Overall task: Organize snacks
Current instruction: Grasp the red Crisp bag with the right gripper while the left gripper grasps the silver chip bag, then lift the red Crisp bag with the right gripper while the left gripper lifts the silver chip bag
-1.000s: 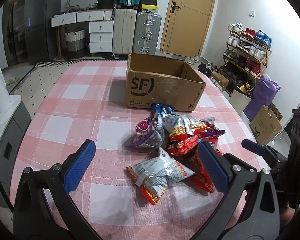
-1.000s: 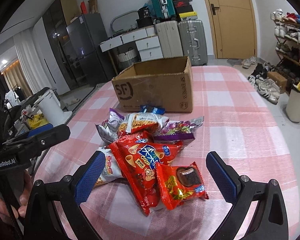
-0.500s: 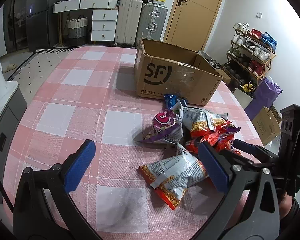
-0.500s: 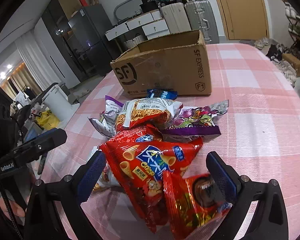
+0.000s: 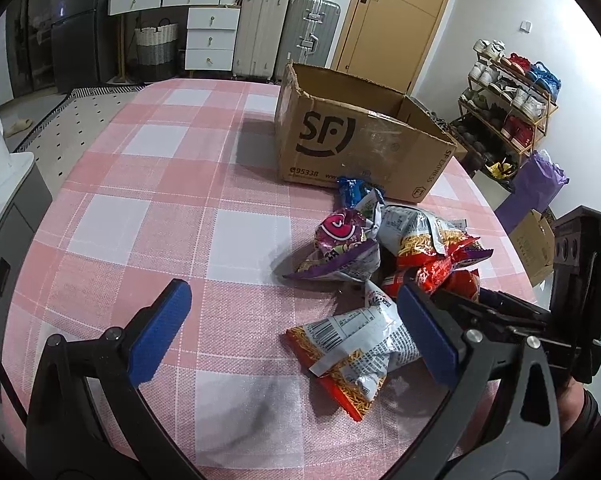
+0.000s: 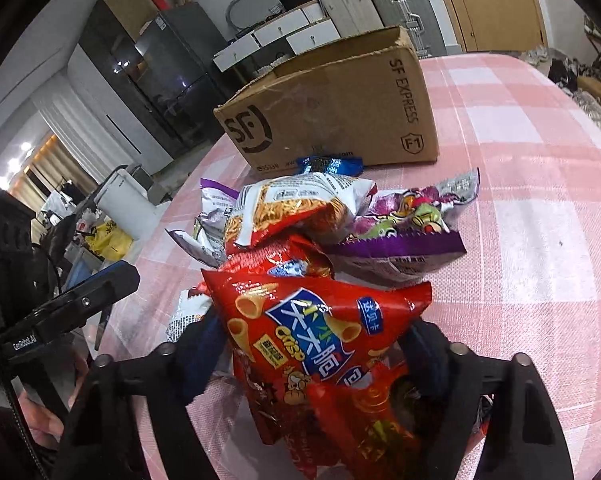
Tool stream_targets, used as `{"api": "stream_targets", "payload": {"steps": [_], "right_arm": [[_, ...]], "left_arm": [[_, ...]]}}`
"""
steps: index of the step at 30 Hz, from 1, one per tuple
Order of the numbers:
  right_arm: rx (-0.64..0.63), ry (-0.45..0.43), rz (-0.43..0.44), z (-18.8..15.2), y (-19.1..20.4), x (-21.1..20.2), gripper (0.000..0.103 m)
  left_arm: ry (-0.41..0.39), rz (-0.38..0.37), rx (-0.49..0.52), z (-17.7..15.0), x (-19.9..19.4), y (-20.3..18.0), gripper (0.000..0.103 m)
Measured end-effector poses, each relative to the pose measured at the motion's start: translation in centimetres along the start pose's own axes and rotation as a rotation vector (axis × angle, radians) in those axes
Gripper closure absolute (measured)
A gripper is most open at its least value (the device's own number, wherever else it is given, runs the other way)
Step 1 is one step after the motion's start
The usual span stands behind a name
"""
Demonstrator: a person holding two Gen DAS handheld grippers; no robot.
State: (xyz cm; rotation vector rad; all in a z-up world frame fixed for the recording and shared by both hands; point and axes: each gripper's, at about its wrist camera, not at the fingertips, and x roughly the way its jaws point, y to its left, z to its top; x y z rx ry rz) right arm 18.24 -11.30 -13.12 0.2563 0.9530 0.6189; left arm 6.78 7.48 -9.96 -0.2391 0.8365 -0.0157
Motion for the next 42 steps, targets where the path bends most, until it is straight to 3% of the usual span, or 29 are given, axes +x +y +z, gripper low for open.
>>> {"api": "stream_targets", "payload": {"steps": [6, 25, 42], "right_arm": [[0.007, -0.028, 0.019, -0.1, -0.1, -0.8, 0.04], [0.021, -0.13, 0.061, -0.9, 0.0, -5.1, 0.041], [0.008, -0.185, 0.086, -1.7, -0.1, -7.3, 0.041]], "left_arm": [[-0.008, 0.014, 0.0, -0.4, -0.8, 0.2, 0.001], [0.046, -0.024, 0.001, -1.7, -0.9, -0.4, 0.001], [0.141, -0.045, 0.007, -3.0, 3.0, -1.5, 0.001]]}}
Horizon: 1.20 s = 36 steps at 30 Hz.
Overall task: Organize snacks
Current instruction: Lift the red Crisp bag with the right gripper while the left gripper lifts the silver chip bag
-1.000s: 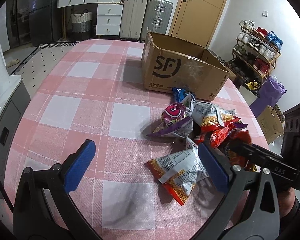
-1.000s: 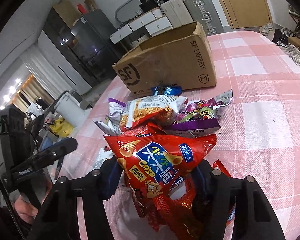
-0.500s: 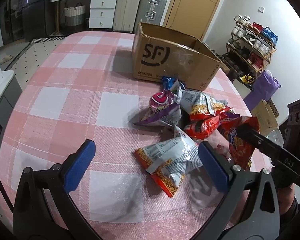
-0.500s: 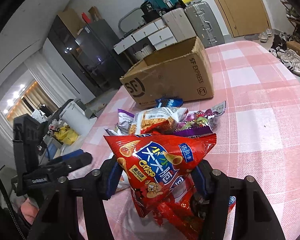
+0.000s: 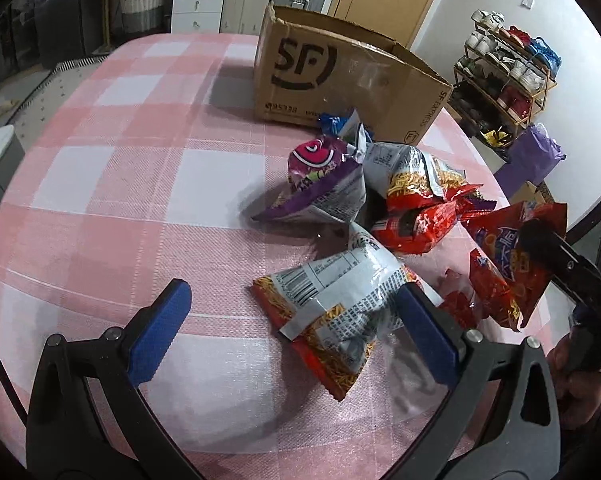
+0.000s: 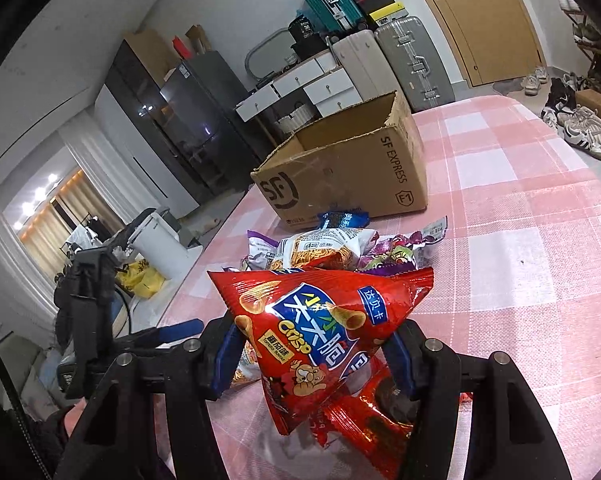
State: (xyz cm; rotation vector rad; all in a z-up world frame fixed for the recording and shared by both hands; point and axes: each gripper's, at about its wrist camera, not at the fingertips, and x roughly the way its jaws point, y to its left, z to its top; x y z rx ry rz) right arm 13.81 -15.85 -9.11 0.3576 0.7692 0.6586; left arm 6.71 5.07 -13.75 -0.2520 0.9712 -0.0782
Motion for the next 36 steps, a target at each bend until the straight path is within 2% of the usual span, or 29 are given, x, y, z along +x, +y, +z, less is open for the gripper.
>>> {"api": "stream_targets", "payload": {"steps": [11, 15, 20, 23, 24, 25, 27, 36], "right_arm": [[0.021, 0.014, 0.016, -0.3, -0.9, 0.3, 0.041], [0.016, 0.011, 0.013, -0.3, -1.1, 0.1, 0.041], [0.025, 0.011, 0.011, -0.4, -1.4, 0.0, 0.041], [0.026, 0.01, 0.012, -0.4, -1.5, -0.1, 0.041], [0.025, 0.009, 0.01, -0.4, -1.5, -0.1, 0.041], [0.024, 0.008, 0.009, -0.4, -1.5, -0.1, 0.041], [0.023, 0.008, 0.007, -0.3, -1.4, -0.3, 0.041], [0.006, -0.013, -0.014, -0.2, -0.7, -1.7, 0.041]], "left_arm": [[0.041, -0.072, -0.007, 1.1, 2.4, -0.7, 0.001], [0.057, -0.124, -0.015, 1.4, 3.5, -0.7, 0.007], [0.083, -0.16, -0.016, 1.7, 4.8, -0.7, 0.01], [0.082, -0.165, 0.012, 1.8, 5.1, -1.2, 0.019], [0.084, -0.174, 0.026, 1.8, 5.2, -1.5, 0.025], [0.083, -0.154, 0.057, 1.8, 5.4, -1.9, 0.039], [0.08, -0.152, 0.086, 1.8, 5.5, -2.5, 0.046], [0.062, -0.17, 0.115, 1.9, 4.6, -3.7, 0.05]]}}
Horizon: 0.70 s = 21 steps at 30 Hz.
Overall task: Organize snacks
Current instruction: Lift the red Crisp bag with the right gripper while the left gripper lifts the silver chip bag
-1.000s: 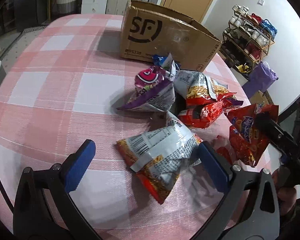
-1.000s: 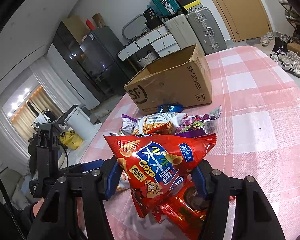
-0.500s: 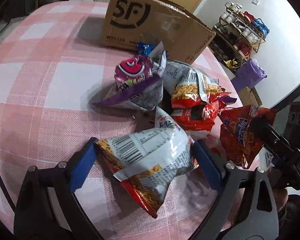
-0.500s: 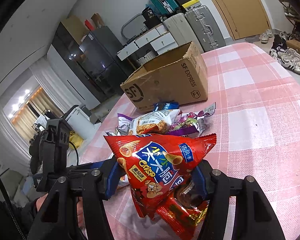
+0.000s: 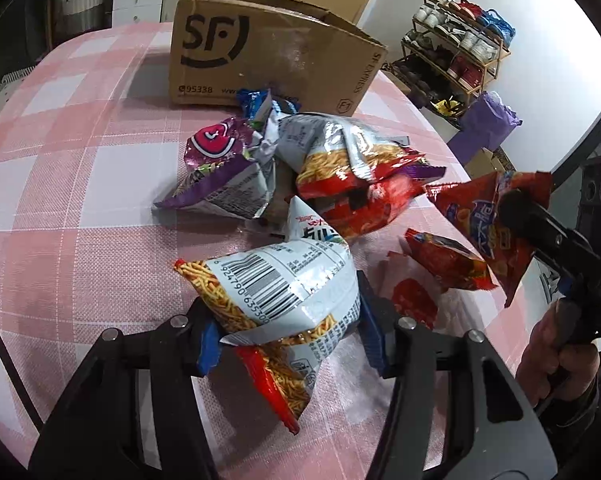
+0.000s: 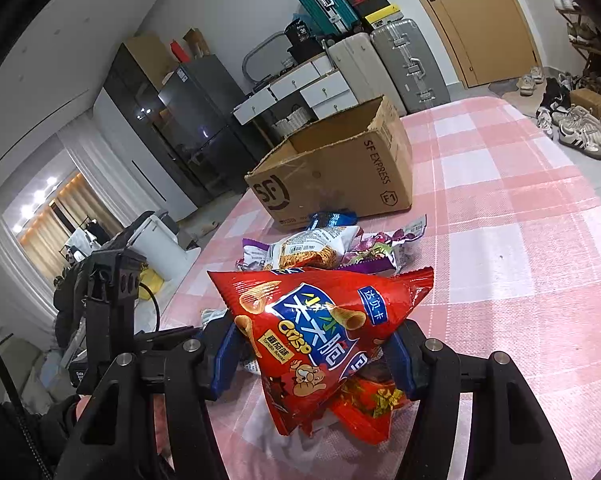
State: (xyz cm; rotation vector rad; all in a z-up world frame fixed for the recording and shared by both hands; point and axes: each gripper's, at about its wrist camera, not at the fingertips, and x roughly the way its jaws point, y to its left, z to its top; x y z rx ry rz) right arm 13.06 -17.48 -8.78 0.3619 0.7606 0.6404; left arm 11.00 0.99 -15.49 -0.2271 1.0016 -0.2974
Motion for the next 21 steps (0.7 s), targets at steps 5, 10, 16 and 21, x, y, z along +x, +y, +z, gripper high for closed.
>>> {"api": "stream_targets", "payload": {"steps": [5, 10, 16, 21], "right_arm": [[-0.011, -0.018, -0.002, 0.1, 0.6, -0.8, 0.041], [-0.024, -0.022, -0.004, -0.1, 1.4, -1.2, 0.041], [-0.048, -0.036, -0.008, 0.1, 2.4, -1.8, 0.041], [-0.064, -0.042, -0.012, 0.1, 3.3, -2.2, 0.041]], "left_arm": [[-0.017, -0.008, -0.002, 0.0, -0.8, -0.8, 0.05], [-0.044, -0.017, 0.002, -1.2, -3.3, 0.1, 0.05], [-0.078, -0.033, 0.005, -1.5, -5.5, 0.2, 0.05], [-0.123, -0.037, 0.013, -1.1, -7.9, 0.3, 0.05]]}}
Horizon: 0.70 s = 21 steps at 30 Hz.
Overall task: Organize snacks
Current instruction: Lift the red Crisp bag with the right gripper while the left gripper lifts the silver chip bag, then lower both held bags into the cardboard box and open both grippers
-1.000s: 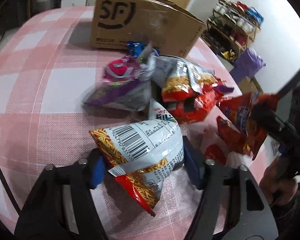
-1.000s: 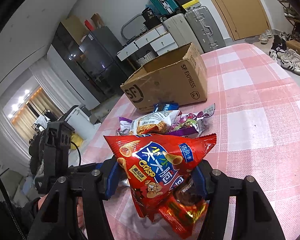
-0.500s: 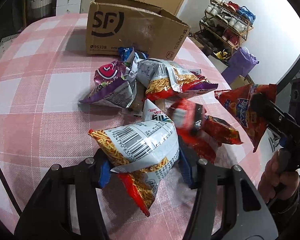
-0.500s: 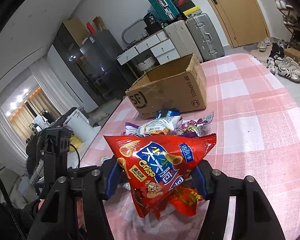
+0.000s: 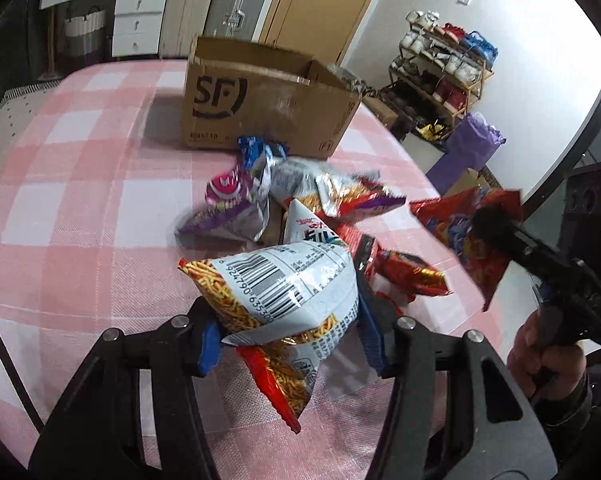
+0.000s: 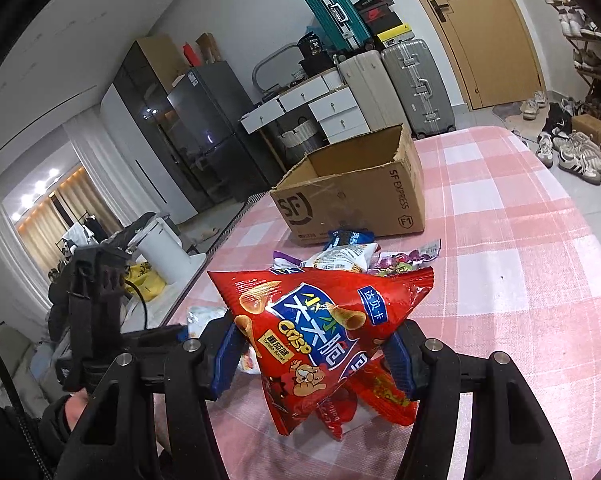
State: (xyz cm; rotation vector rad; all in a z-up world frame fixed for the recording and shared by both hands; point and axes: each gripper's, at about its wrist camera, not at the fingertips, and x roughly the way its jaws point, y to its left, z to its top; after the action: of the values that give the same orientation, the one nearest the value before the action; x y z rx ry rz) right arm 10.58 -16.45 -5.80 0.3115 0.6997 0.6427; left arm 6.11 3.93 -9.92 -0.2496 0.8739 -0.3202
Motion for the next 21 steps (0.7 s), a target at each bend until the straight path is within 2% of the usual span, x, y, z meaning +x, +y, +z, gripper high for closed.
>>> {"api": "stream_targets", "payload": {"steps": [10, 21], "right_arm": [[-0.04, -0.017, 0.0, 1.8, 1.0, 0.0, 0.041], [-0.093, -0.041, 0.019, 7.4, 1.5, 1.8, 0.041]], "left_arm": [[-0.093, 0.006, 0.042, 4.2, -4.0, 0.0, 0.05], [-0.118, 0.001, 0.091, 11.2, -5.1, -0.5, 0.05]]}}
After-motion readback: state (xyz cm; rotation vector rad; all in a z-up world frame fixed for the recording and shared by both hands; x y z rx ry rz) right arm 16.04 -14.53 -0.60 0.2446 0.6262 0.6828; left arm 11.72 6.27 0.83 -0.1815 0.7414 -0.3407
